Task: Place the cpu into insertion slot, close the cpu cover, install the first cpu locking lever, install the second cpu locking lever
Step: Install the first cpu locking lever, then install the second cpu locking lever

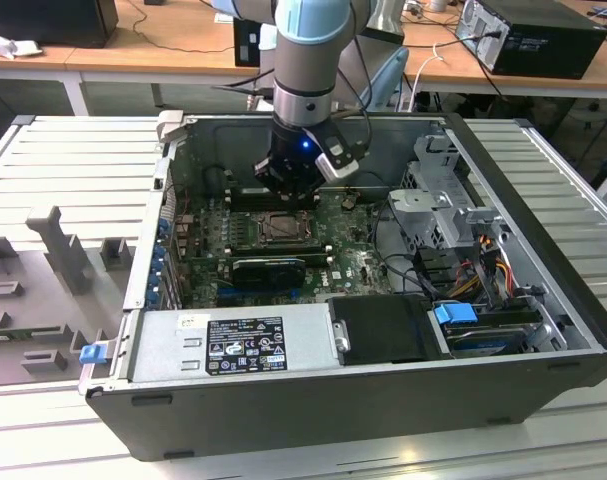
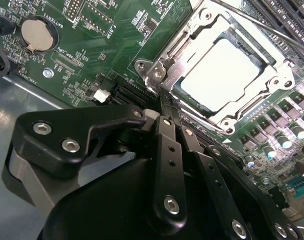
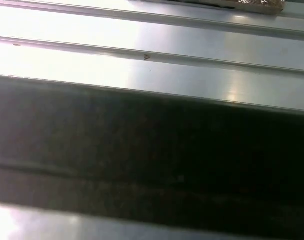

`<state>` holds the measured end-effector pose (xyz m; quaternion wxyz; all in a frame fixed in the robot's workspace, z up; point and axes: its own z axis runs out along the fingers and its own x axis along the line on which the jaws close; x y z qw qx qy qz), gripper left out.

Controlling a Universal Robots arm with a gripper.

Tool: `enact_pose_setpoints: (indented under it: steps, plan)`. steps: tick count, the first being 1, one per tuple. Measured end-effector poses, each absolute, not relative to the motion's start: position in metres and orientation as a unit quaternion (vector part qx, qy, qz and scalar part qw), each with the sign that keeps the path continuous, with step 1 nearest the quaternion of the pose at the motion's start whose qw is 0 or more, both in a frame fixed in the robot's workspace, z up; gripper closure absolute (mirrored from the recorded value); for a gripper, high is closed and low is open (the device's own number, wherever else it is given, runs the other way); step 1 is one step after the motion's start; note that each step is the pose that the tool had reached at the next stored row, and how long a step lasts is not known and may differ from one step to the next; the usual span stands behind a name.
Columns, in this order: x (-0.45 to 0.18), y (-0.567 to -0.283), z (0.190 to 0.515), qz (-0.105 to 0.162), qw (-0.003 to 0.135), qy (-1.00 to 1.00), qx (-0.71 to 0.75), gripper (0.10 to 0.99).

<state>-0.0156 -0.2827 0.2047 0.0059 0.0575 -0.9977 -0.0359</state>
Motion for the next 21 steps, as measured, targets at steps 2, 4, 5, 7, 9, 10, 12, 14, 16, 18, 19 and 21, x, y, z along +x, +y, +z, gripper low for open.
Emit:
enact_pose_setpoints:
  steps: [2,4,5,7,9,10,12,14,16,18,19,21]
  plan:
    - [-0.016,-0.283,0.212,-0.036,0.006,-0.998,0.058,0.980]
    - [-0.016,-0.283,0.222,-0.036,0.006,-0.998,0.058,0.980]
    - [-0.016,-0.283,0.224,-0.036,0.006,-0.998,0.058,0.980]
    - [-0.016,-0.283,0.225,-0.036,0.006,-0.998,0.058,0.980]
    - [-0.016,-0.284,0.225,-0.036,0.006,-0.998,0.058,0.980]
    - [-0.016,-0.285,0.225,-0.036,0.006,-0.998,0.058,0.980]
    - [-0.016,-0.287,0.225,-0.036,0.006,-0.998,0.058,0.980]
    - [-0.016,-0.289,0.225,-0.036,0.006,-0.998,0.058,0.980]
    - [-0.016,-0.289,0.225,-0.036,0.006,-0.998,0.058,0.980]
    - [-0.016,-0.290,0.225,-0.036,0.006,-0.998,0.058,0.980]
    - [-0.016,-0.290,0.225,-0.036,0.006,-0.998,0.058,0.980]
    - [-0.016,-0.291,0.225,-0.036,0.006,-0.998,0.058,0.980]
